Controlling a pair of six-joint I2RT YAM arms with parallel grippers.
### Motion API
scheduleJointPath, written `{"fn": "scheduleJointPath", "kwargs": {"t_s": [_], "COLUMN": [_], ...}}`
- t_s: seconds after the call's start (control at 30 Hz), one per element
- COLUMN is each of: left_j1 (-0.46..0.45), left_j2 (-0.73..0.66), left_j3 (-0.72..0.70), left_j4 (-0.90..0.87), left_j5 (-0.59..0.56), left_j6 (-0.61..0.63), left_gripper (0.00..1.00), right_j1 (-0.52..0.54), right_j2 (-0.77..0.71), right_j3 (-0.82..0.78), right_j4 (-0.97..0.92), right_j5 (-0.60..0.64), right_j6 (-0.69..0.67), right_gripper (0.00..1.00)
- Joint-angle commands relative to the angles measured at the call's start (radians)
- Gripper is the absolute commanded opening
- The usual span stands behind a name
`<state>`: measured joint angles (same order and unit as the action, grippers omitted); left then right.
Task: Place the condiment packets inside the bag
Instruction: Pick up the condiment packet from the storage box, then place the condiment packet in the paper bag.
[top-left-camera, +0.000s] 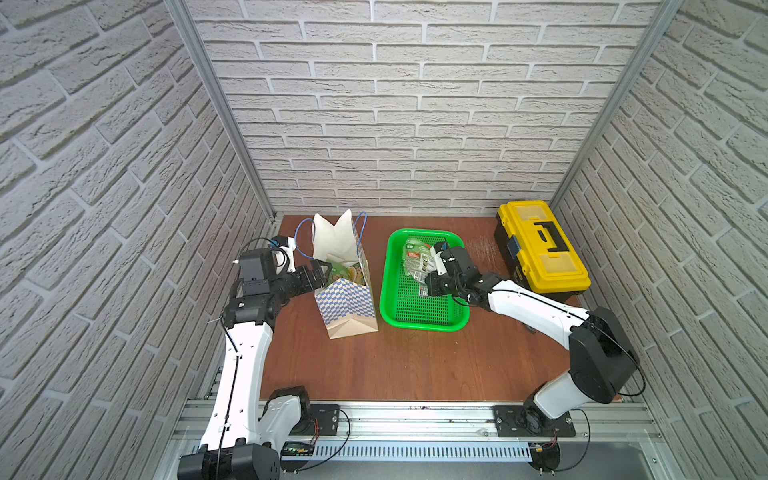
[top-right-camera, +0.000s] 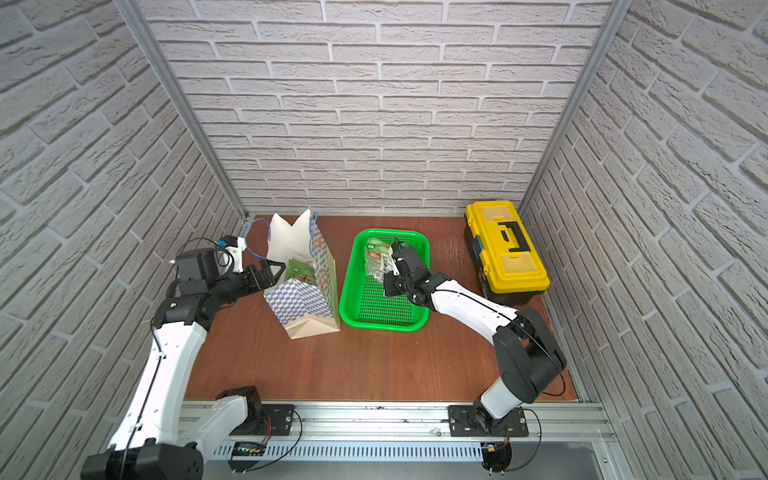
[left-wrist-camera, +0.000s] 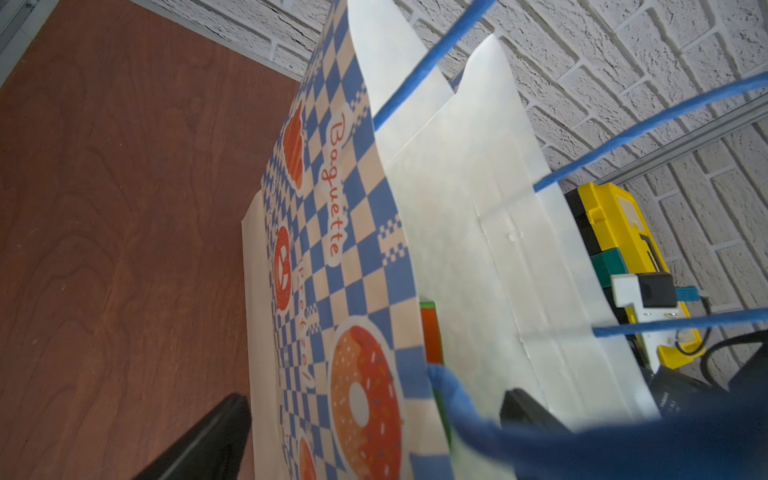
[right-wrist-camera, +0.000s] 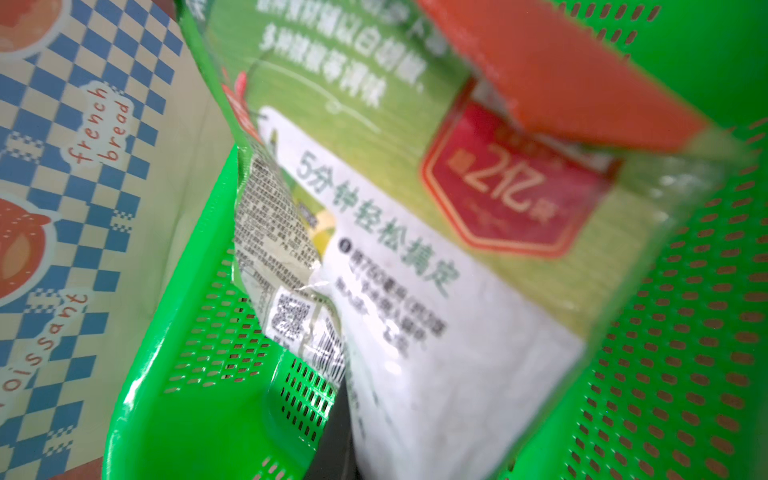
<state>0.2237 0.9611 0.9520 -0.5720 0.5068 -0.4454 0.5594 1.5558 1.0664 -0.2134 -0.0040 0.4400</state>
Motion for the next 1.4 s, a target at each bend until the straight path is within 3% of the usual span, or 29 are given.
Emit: {"fn": "scheduleJointPath", "kwargs": {"t_s": [0.0, 0.47, 0.73, 1.03, 1.37], "left_j1": [-0.006, 0.011, 0.020, 0.029, 0.031], "left_j2": [-0.028, -0.119, -0.072, -0.058, -0.150], "left_j3": [0.024, 0.022, 0.035, 0.051, 0.027], "left_j4": [0.009, -0.003, -0.031, -0.066, -0.013], "left_j5": [-0.025, -0.106, -0.100, -0.128, -0.117], "left_j6": [0.020, 0.027, 0.030, 0.036, 0.028], "left_gripper": [0.98, 0.98, 0.98, 0.98, 0.96], "right_j1": [0.000, 0.014, 0.162, 0.343, 0.460], "right_j2": [-0.080, -0.270, -0.310, -0.124, 0.279], "right_j3": [-0.015, -0.028, 0.091, 0.344, 0.828], "right_j4": [0.051, 0.120, 0.161, 0.082, -0.259], "right_j5": [0.000, -0.078, -0.108, 0.004, 0.306], "right_j6": [0.021, 0.073, 0.035, -0.066, -0.186], "right_gripper": [0.03, 0.03, 0.03, 0.03, 0.03]}}
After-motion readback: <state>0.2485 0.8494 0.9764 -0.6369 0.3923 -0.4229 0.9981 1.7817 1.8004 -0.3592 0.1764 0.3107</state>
